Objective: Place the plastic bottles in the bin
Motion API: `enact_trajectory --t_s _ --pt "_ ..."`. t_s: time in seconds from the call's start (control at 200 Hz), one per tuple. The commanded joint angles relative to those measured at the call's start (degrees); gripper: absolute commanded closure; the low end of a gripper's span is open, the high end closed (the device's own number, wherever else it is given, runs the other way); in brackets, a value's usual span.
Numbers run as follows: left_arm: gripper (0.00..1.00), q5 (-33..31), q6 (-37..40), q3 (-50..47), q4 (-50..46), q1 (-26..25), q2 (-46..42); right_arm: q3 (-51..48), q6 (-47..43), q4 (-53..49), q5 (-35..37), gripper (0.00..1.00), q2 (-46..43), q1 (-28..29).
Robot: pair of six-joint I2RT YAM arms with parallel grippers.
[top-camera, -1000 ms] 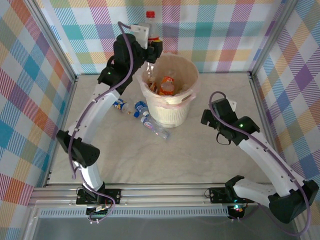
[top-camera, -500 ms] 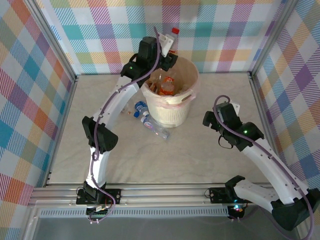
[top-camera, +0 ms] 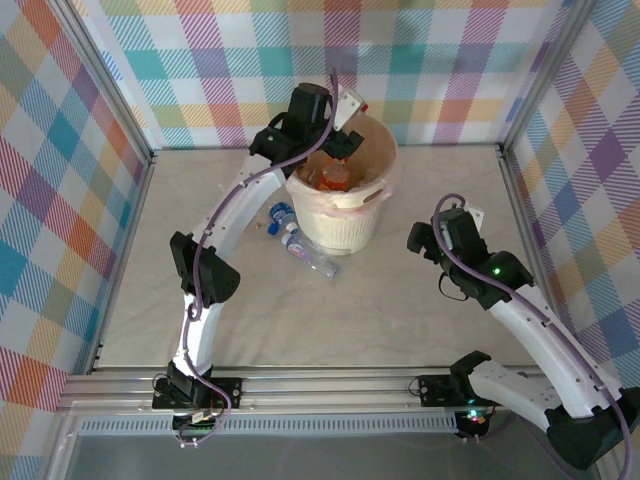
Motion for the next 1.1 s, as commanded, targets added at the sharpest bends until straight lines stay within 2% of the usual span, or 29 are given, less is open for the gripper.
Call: enact_trajectory --t_s 0.0,0.36,0.6,0.705,0.91,1.0,1.095 --pt "0.13 -0.65 2.42 1.84 -1.49 -0.89 0.40 0.67 -0.76 0.89 -0.69 0.00 0.02 -0.34" --pt "0.00 -0.11 2.02 1.83 -1.77 -1.74 -1.72 2.23 -1.15 0.71 -0.70 0.00 0.70 -0.49" --pt "0.00 -2.30 -4.54 1.84 0.45 -1.95 -6.82 2.38 -0.56 0.40 -0.64 0.00 0.06 -0.76" --pt "0.00 -6.52 -8.14 1.84 1.33 -1.95 -9.52 2.19 -0.56 0.21 -0.65 0.00 -0.56 -0.76" --pt "0.00 -20.62 -14.60 1.69 -0.17 -1.44 -12.84 1.84 -0.74 0.09 -1.09 0.00 -1.29 -0.76" --pt "0.00 -26.10 -18.52 1.29 -2.24 0.09 -13.73 1.84 -0.84 0.09 -1.45 0.00 -1.28 -0.76" --pt "0.00 -29.16 -23.99 -0.64 -4.13 3.11 -15.05 1.86 -0.83 -0.18 -1.48 0.00 -0.97 -0.75"
